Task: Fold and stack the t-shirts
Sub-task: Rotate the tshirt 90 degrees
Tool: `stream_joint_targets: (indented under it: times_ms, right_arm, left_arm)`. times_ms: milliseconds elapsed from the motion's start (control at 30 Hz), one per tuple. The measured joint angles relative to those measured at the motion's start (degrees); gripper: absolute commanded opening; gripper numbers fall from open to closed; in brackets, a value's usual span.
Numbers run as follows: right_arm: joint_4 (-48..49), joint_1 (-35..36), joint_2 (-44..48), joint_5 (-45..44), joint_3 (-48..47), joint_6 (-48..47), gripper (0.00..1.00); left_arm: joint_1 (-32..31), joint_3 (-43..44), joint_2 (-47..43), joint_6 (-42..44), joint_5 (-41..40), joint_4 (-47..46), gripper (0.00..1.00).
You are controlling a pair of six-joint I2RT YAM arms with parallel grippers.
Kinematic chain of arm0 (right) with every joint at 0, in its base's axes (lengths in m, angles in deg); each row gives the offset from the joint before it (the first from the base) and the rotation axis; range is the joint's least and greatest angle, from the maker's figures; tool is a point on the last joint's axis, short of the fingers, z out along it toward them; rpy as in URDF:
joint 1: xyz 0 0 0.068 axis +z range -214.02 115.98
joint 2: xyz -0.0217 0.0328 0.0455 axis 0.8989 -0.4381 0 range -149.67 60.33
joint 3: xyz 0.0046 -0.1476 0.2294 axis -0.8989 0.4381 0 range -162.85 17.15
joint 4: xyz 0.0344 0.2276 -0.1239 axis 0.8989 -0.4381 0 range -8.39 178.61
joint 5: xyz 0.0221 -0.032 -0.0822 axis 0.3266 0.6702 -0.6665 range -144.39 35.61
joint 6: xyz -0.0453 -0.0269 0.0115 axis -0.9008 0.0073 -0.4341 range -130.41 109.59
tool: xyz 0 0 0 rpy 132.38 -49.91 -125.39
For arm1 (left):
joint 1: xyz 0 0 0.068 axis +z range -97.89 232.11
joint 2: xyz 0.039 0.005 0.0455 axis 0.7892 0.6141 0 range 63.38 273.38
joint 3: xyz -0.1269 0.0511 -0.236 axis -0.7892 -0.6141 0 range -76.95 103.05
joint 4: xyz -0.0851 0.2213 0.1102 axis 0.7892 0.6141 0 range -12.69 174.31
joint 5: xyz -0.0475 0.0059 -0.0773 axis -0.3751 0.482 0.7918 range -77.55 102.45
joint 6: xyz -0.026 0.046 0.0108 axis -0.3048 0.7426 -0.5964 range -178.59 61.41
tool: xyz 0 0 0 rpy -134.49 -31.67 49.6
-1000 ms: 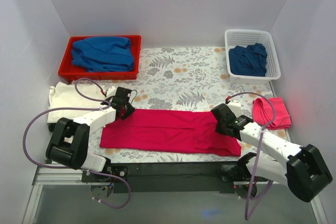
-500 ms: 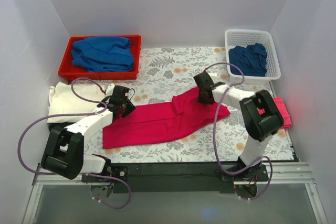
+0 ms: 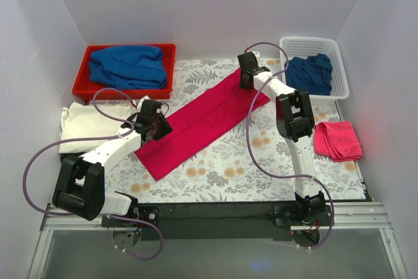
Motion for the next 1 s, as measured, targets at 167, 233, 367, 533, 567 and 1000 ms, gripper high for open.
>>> stream_joint_targets:
  times_ms: [167, 233, 367, 533, 567, 1000]
  right_arm:
    - [-2.34, -1.66, -4.46, -1.46, -8.46, -4.5, 0.4]
    - [-3.45, -2.25, -4.68, -1.81, -10.73, -6.75, 0.41]
    - [-3.41, -3.34, -2.75, -1.49, -13.22, -10.73, 0.41]
    - [-1.55, -3.37, 9.68, 3.87, -3.85, -11.32, 0.41]
    - [-0.44, -2.64, 13.64, 4.83, 0.09, -11.34, 0.41]
    - [10.47, 33.59, 39.82, 14.21, 41.7, -8.24, 0.42]
  left_arm:
    - [-0.44, 1.18, 1.81, 1.16, 2.34, -0.02, 0.3]
    - [-0.55, 1.27, 2.56, 1.31, 2.67, 0.07, 0.3]
    - [-0.7, 1.09, 3.78, 1.16, 2.47, 0.55, 0.3]
    - [-0.9, -0.63, 2.62, 0.61, 0.79, 0.87, 0.31]
    - [-0.9, -0.83, 2.08, 0.52, 0.26, 0.96, 0.31]
    - [1.84, 13.44, 10.78, 0.22, -4.02, 4.22, 0.33]
